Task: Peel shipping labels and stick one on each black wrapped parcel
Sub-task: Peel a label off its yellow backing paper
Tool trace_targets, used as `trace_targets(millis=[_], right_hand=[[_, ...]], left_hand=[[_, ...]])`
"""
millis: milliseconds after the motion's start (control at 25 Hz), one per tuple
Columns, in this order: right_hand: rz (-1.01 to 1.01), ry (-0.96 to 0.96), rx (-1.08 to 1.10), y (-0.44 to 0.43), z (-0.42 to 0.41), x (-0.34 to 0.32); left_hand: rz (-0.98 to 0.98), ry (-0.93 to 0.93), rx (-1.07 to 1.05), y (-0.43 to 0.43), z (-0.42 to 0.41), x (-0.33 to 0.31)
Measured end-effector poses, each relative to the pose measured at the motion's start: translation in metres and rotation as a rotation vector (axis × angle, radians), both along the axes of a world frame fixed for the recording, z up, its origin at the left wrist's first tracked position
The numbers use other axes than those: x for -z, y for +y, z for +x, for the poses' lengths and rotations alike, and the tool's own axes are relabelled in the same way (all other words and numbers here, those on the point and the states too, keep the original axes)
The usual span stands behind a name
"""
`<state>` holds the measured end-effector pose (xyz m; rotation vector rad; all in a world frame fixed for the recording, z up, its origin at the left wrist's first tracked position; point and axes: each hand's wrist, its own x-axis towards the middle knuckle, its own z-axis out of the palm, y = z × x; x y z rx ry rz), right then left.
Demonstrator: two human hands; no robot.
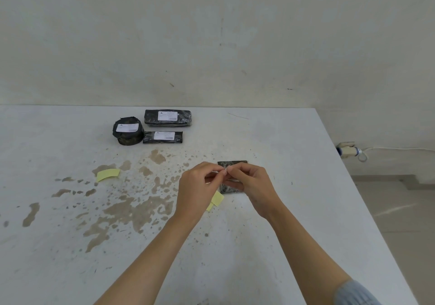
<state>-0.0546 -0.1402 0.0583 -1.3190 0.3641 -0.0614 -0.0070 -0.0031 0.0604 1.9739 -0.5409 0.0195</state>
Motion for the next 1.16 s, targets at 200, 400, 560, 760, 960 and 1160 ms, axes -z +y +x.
trace_targets(millis=[200, 400, 560, 760, 960, 1160], right_hand=[[-0.066, -0.019, 0.003, 0.0, 0.0, 0.0], [-0.19, -0.038, 0.01, 0.001, 0.001, -0.001], [-0.258, -0.056, 0.007, 0.003, 0.003, -0.002], [-0.288, -0.057, -0.003, 0.002, 0.002, -0.001], [-0.299, -0.05, -0.01, 0.002, 0.004, 0.0], [-0.298, -0.037, -0.021, 0.002, 0.004, -0.003]], left_hand=[[0.001, 0.037, 0.019, 0.0, 0.003, -0.001], [-0.034, 0.169, 0.036, 0.0, 0.003, -0.007], [-0.083, 0.262, 0.031, 0.001, 0.004, -0.011], [-0.122, 0.394, 0.03, 0.003, 0.006, -0.012], [-0.204, 0.515, 0.024, 0.004, 0.007, -0.015], [-0.197, 0.508, 0.025, 0.003, 0.009, -0.016]])
